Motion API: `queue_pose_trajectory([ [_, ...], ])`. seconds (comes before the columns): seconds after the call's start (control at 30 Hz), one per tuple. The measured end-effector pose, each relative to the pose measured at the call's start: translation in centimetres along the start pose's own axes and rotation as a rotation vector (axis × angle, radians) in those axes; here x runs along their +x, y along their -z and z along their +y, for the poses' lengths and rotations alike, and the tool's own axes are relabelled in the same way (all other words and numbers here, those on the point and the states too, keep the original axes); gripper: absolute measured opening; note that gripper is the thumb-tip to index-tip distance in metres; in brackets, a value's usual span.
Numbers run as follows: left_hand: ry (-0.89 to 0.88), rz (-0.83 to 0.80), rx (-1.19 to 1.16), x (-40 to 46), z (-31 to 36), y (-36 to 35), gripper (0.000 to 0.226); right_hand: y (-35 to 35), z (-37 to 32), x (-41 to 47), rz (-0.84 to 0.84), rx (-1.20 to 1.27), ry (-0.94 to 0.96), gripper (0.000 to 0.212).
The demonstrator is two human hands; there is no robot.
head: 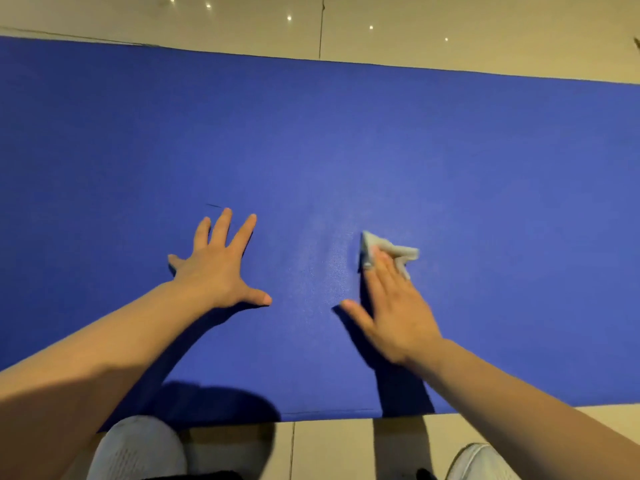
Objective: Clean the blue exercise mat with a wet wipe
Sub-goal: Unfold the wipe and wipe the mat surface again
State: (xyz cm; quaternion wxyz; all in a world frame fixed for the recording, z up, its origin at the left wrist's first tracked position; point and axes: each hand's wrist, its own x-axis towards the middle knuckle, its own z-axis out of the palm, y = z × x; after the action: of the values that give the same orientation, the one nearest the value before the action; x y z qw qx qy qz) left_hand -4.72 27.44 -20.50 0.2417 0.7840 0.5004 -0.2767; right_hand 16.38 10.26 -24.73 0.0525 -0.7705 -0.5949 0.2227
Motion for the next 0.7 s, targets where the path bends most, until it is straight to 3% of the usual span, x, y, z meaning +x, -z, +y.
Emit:
queue_pose_trajectory([
  [0.1, 0.005, -0.037, 0.017, 0.6, -0.2, -0.8, 0.127, 0.5, -0.8, 0.8, -0.075, 0.051, 0.053, 0.093],
  [0.2, -0.012, -0.065, 0.051, 0.5, -0.4, -1.0, 0.120, 2.4, 4.0, 1.0, 0.056, 0.077, 0.077, 0.087],
  [0.27, -0.020, -0.084, 0.093, 0.4, -0.4, -1.0, 0.114, 3.8, 8.5, 1.3, 0.181, 0.054, -0.169, 0.088],
  [0.33, -0.021, -0.112, 0.119, 0.5, -0.2, -0.8, 0.113, 4.9, 10.9, 1.7, 0.185, 0.102, -0.497, 0.090],
  [0.4, -0.017, -0.152, 0.119, 0.6, 0.0, -0.5, 0.115, 4.8, 10.2, 2.5, 0.159, 0.183, -0.558, 0.085],
  [0.5, -0.011, -0.189, 0.119, 0.7, 0.3, -0.3, 0.116, 2.8, 3.9, 3.6, 0.150, 0.208, -0.116, 0.090],
  [0.6, -0.006, -0.210, 0.134, 0.8, 0.3, -0.2, 0.115, 0.9, -1.8, 4.5, -0.119, 0.077, 0.396, 0.077],
  [0.67, -0.010, -0.227, 0.138, 0.8, 0.3, -0.1, 0.114, 0.9, -1.1, 5.5, -0.122, -0.065, 0.542, 0.073],
  [0.7, -0.018, -0.234, 0.138, 0.8, 0.3, -0.2, 0.113, 1.3, 0.6, 6.2, -0.054, -0.057, 0.483, 0.072],
])
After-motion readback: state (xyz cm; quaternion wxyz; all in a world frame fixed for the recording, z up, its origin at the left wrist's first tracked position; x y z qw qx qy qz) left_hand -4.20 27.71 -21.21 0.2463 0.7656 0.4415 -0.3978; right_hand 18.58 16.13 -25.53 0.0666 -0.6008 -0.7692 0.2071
